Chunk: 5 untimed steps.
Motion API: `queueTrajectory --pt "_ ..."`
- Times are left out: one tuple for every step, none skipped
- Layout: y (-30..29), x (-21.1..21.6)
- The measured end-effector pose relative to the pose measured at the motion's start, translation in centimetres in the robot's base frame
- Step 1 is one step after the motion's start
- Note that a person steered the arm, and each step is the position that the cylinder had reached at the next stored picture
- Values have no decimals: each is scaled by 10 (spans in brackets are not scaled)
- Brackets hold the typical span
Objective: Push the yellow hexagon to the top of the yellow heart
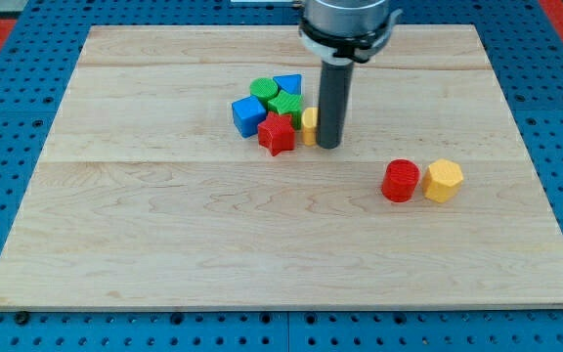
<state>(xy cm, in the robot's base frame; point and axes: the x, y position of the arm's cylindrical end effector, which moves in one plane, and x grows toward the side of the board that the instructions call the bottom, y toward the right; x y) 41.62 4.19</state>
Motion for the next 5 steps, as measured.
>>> queueTrajectory --pt "-13 0" --pt "32 3" --pt "102 -2" --pt "174 5" --pt "225 73"
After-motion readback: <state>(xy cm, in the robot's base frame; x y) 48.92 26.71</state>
